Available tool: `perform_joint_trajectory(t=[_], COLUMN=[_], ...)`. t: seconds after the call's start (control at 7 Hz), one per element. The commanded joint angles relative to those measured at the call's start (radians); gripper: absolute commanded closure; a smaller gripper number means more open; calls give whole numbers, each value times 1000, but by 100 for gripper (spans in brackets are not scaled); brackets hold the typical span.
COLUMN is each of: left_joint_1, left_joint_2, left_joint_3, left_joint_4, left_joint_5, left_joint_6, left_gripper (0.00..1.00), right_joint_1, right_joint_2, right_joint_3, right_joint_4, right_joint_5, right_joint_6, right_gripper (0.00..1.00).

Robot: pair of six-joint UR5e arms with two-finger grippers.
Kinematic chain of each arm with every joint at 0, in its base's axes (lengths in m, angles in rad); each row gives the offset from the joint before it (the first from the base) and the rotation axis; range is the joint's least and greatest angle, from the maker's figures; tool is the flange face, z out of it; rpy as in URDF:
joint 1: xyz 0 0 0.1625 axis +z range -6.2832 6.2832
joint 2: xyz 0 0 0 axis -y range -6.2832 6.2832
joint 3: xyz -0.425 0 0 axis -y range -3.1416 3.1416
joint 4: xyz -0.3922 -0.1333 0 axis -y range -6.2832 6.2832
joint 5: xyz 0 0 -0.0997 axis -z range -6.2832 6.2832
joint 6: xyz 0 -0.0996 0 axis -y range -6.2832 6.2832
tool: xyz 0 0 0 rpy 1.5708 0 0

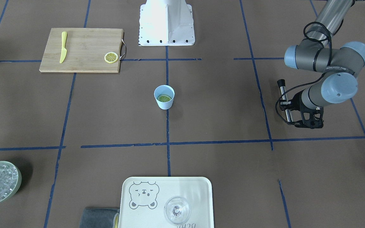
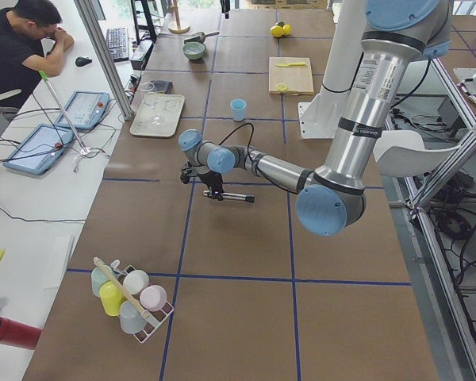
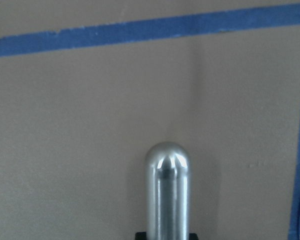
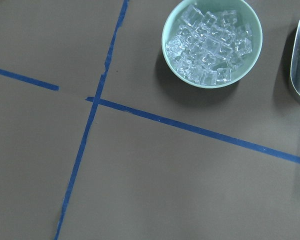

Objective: Squeeze lemon into cup
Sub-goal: 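Grasp the upright steel muddler with the left gripper and lift it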

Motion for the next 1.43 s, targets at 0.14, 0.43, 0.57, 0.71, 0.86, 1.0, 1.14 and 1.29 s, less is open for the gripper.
perform_joint_trajectory(t=[0.14, 0.43, 0.57, 0.71, 0.86, 1.0, 1.14, 1.29], left_joint_1=[-6, -5, 0, 21, 67, 132, 212, 313], left_joint_2=[1, -36, -57, -123, -140, -169, -195, -200], left_joint_3=[-214, -316, -354, -371, -409, -457, -482, -482], left_joint_4=[3, 3, -4, -4, -4, -6, -14, -68], left_joint_5=[217, 335, 424, 508, 550, 654, 767, 915], left_joint_6=[-29, -130, -230, -280, -356, -451, -505, -519], left_gripper=[100, 100, 100, 100, 100, 100, 100, 100], right_joint_1=[4, 4, 4, 6, 19, 38, 68, 76], right_joint_2=[9, -2, 0, -9, -38, -65, -80, -107], right_joint_3=[1, -2, -2, -2, -1, -1, -1, 1], right_joint_4=[1, 1, 1, -1, -1, 1, -6, -6], right_joint_5=[-1, -3, -5, -8, -9, -18, -14, -14], right_joint_6=[4, 10, 24, 33, 32, 32, 33, 33], right_gripper=[0, 0, 0, 0, 0, 0, 0, 0])
